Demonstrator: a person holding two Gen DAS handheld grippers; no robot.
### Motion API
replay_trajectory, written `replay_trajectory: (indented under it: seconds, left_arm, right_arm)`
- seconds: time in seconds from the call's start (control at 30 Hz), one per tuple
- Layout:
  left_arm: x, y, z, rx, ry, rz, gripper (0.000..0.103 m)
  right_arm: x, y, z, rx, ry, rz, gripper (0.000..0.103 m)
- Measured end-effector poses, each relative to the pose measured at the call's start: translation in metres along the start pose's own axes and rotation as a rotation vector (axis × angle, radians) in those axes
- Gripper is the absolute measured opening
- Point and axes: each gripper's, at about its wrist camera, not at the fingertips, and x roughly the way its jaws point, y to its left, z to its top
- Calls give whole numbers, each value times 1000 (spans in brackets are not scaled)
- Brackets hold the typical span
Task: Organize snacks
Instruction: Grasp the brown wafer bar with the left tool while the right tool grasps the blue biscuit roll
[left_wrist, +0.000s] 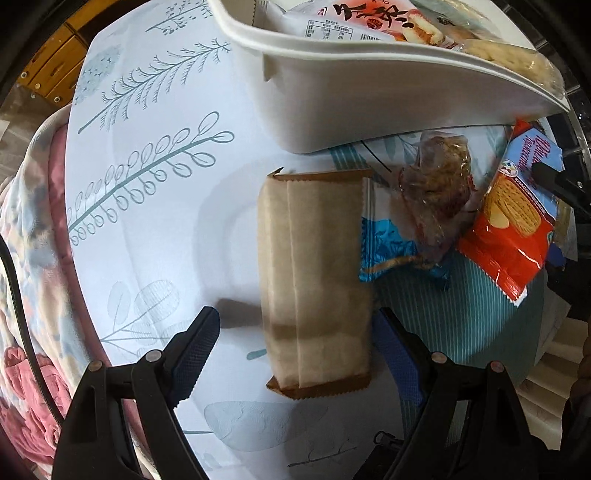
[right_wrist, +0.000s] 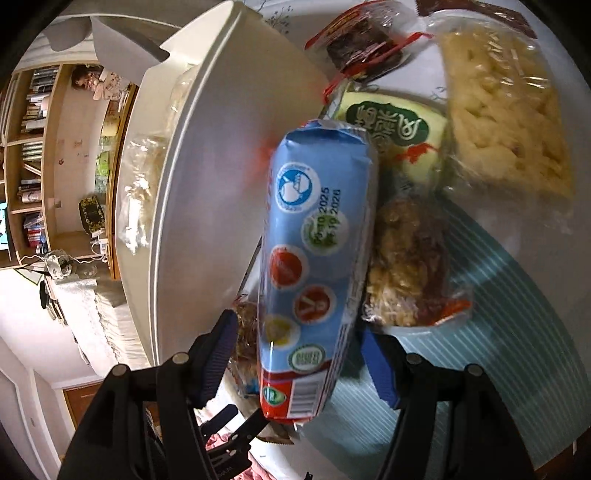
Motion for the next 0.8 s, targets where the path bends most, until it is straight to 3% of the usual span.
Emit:
replay_trajectory:
  seconds: [0.2,0.47,0.53,0.6,0.67,0.8]
  left_arm:
    - [6,-5,6,-10,3,31,84]
    - [6,-14,14,-15,25,60,82]
    - [5,-18,15,-18,20,59,78]
    - [0,-21,13,-12,8,59,64]
    - [-2,-24,11,-7,3,60,58]
    - [-5,-23,8,-7,5,57,54]
  right_arm:
    - [10,8,11,-14,14,0,66]
    - [19,21,19,-33,19,-14,56]
    - [20,24,18,-32,21,-32,47]
    - [20,23,18,-25,31,-29,47]
    - [20,21,17,-20,33,-24,47]
    - [16,21,15,-26,33,-33,43]
